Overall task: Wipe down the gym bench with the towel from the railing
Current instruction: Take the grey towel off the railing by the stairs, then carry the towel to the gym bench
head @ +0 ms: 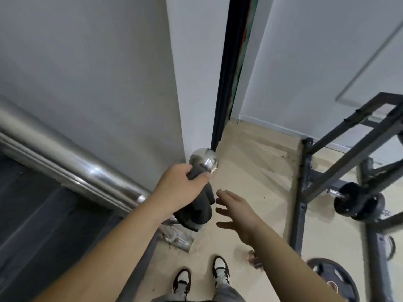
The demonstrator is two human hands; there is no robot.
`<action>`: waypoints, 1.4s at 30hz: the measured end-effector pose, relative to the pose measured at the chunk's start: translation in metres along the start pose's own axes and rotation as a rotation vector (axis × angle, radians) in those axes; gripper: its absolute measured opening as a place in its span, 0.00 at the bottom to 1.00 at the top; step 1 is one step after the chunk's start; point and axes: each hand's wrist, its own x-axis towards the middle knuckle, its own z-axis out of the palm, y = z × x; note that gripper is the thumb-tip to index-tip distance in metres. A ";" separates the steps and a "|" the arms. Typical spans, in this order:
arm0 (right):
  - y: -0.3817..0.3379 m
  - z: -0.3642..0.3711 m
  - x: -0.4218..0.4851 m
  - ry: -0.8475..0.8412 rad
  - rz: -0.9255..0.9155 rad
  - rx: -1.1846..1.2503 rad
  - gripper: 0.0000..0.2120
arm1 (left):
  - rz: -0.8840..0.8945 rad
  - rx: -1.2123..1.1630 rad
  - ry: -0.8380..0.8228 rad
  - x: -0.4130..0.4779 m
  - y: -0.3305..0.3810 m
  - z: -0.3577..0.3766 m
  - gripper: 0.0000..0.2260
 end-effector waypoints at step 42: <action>0.530 -0.633 -0.655 1.028 -0.321 1.415 0.32 | 0.174 0.183 -1.629 -0.565 0.332 0.883 0.10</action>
